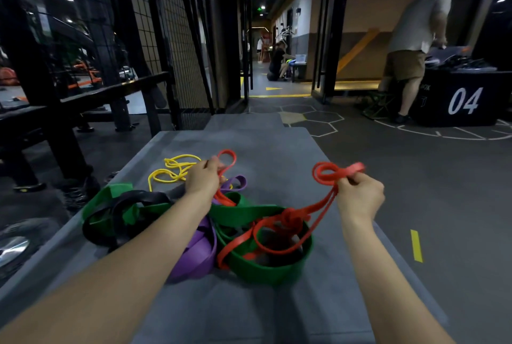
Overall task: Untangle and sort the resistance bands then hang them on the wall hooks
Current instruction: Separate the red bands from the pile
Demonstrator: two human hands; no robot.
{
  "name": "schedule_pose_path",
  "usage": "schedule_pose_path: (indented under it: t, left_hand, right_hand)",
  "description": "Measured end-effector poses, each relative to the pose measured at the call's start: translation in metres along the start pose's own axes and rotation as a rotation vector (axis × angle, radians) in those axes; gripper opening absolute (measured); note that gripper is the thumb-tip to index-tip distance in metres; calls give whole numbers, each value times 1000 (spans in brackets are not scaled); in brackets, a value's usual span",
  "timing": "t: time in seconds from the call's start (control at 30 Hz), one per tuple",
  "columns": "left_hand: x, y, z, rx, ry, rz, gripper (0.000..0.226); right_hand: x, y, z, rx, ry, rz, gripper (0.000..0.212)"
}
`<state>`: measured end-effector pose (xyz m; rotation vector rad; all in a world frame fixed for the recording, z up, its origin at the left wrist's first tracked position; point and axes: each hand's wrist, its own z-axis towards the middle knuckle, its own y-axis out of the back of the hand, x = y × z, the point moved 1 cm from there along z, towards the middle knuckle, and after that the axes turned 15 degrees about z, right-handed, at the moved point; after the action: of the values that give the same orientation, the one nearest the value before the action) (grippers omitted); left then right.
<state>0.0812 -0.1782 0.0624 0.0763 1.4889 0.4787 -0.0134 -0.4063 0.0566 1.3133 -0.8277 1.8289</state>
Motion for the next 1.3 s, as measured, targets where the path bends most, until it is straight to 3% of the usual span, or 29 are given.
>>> schedule_pose_path:
  t: [0.13, 0.23, 0.33, 0.43, 0.53, 0.63, 0.73, 0.8, 0.87, 0.93, 1.13, 1.2, 1.23, 1.3]
  left_hand:
    - [-15, -7, -6, 100, -78, -99, 36]
    - [-14, -2, -11, 155, -20, -242, 35]
    - [-14, 4, -11, 176, 58, -370, 34]
    - [-21, 9, -10, 243, 126, -459, 34]
    - [-34, 11, -8, 310, 140, -576, 32]
    - [-53, 11, -13, 398, 143, -577, 37]
    - [-70, 14, -16, 452, 129, -601, 41]
    - [-74, 17, -16, 448, 137, -631, 40]
    - [-70, 19, -13, 410, 187, -663, 36]
    - [-59, 19, -7, 354, 249, -685, 31]
    - [-41, 7, 5, 255, 280, -688, 20]
    - [-39, 0, 9, 266, 189, -586, 11]
    - [-35, -1, 13, 254, 121, -378, 10]
    - [-21, -1, 20, 180, -30, 409, 40]
  right_hand:
    - [-7, -1, 3, 58, -63, -129, 21]
    - [-17, 3, 1, 308, -138, -516, 27]
    - [-11, 3, -11, 439, -2, -861, 26]
    - [8, -12, -15, 464, 217, -682, 19]
    - [26, -34, -34, 692, 167, -406, 20]
    - [28, -58, -64, 871, 103, -349, 29]
    - [29, -79, -78, 948, 104, -300, 8]
    - [31, -86, -79, 963, 106, -288, 18]
    - [25, -85, -78, 949, 116, -333, 12]
    - [13, -77, -75, 906, 124, -436, 29]
    - [-19, -47, -73, 886, 137, -554, 22]
    - [-18, -49, -70, 914, 129, -557, 24]
    - [-16, -51, -68, 939, 126, -567, 24]
    - [-14, -57, -63, 984, 149, -622, 21]
